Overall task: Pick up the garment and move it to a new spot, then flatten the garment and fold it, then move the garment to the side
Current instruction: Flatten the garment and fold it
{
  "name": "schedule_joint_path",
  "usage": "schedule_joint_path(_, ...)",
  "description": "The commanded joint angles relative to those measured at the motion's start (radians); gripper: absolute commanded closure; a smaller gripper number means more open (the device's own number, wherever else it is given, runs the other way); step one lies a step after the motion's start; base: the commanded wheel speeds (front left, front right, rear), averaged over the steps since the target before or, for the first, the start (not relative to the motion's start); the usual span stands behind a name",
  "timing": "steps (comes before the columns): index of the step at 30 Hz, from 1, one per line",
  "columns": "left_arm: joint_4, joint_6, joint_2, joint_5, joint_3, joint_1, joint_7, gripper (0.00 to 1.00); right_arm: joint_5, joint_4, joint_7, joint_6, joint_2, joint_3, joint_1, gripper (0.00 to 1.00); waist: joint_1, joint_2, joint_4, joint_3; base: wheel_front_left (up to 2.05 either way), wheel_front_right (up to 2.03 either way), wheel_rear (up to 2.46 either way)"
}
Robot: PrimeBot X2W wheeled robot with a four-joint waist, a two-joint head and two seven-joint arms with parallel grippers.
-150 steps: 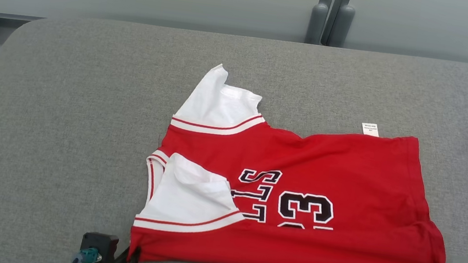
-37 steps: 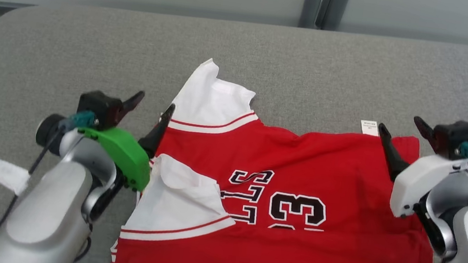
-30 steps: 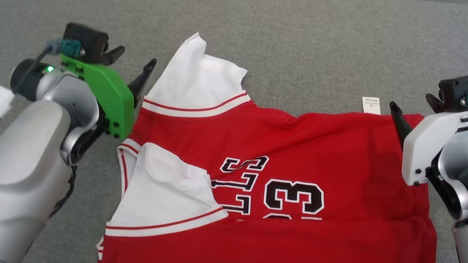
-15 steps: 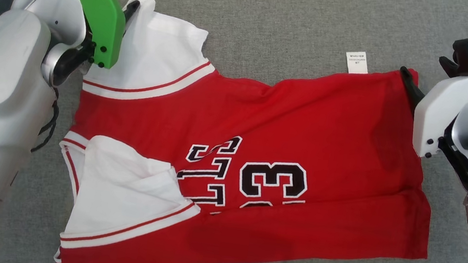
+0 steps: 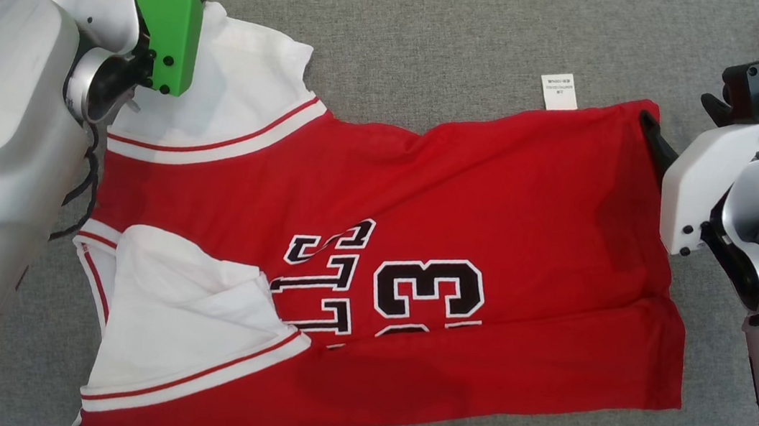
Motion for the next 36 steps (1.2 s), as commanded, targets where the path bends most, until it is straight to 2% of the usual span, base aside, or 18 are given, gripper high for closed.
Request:
schedule_joint_path(1, -0.008, 0.005, 0.006, -0.011, 0.000, 0.015, 0.013, 0.57, 0.002, 0.003, -0.005, -0.001, -0.003, -0.005, -0.008, 0.00, -0.0001, 0.0000, 0.001, -0.002, 0.00, 0.00, 0.00)
schedule_joint_path(3, -0.018, 0.009, 0.009, -0.019, 0.000, 0.022, 0.030, 0.83, 0.002, 0.006, -0.004, -0.001, 0.001, -0.006, -0.007, 0.00, -0.0001, 0.0000, 0.001, -0.002, 0.00, 0.00, 0.00)
schedule_joint_path(4, -0.025, 0.012, 0.009, -0.021, 0.001, 0.024, 0.034, 1.00, 0.002, 0.006, -0.004, -0.001, 0.004, -0.006, -0.007, 0.00, -0.0001, 0.0000, 0.001, -0.002, 0.00, 0.00, 0.00)
schedule_joint_path(9, -0.051, 0.033, 0.001, -0.026, -0.002, 0.040, 0.038, 1.00, -0.004, 0.001, -0.016, -0.001, 0.007, -0.026, -0.016, 0.00, -0.0001, 0.0000, 0.005, -0.002, 0.00, 0.00, 0.00)
schedule_joint_path(18, -0.061, 0.067, -0.060, -0.011, -0.026, 0.073, -0.018, 1.00, -0.082, -0.061, -0.050, -0.001, 0.061, -0.176, 0.073, 0.00, -0.0001, 0.0000, 0.048, -0.035, 0.00, 0.00, 0.00)
schedule_joint_path(22, -0.040, 0.057, -0.092, -0.016, -0.036, 0.081, -0.053, 1.00, -0.101, -0.093, -0.030, -0.001, 0.068, -0.183, 0.144, 0.00, -0.0001, 0.0000, 0.066, -0.051, 0.00, 0.00, 0.00)
schedule_joint_path(26, -0.008, 0.052, -0.117, -0.016, -0.044, 0.066, -0.072, 1.00, -0.116, -0.110, -0.045, -0.001, 0.082, -0.191, 0.145, 0.00, -0.0001, 0.0000, 0.078, -0.054, 0.00, 0.00, 0.00)
schedule_joint_path(31, 0.022, 0.042, -0.137, -0.016, -0.052, 0.050, -0.085, 1.00, -0.140, -0.080, -0.026, -0.001, 0.091, -0.187, 0.104, 0.00, -0.0001, 0.0000, 0.085, -0.052, 0.00, 0.00, 0.00)
schedule_joint_path(36, 0.058, 0.024, -0.161, -0.019, -0.067, 0.039, -0.100, 1.00, -0.154, 0.005, 0.048, -0.001, 0.046, -0.146, 0.049, 0.00, -0.0001, 0.0000, 0.101, -0.053, 0.00, 0.00, 0.00)
